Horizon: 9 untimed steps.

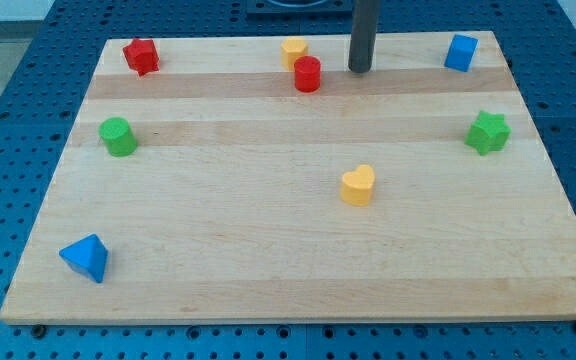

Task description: Push the red circle towards the bottom center

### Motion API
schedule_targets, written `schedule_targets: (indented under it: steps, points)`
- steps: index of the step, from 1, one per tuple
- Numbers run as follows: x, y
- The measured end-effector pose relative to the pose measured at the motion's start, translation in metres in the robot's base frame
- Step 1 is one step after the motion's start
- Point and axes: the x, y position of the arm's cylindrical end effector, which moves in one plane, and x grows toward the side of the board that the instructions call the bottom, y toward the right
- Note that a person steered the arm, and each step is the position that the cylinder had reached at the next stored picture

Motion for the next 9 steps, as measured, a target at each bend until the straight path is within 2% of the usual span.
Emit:
schedule_targets:
  steps: [4,9]
  points:
    - [-0.008,-0.019]
    - [0.007,-0.05]
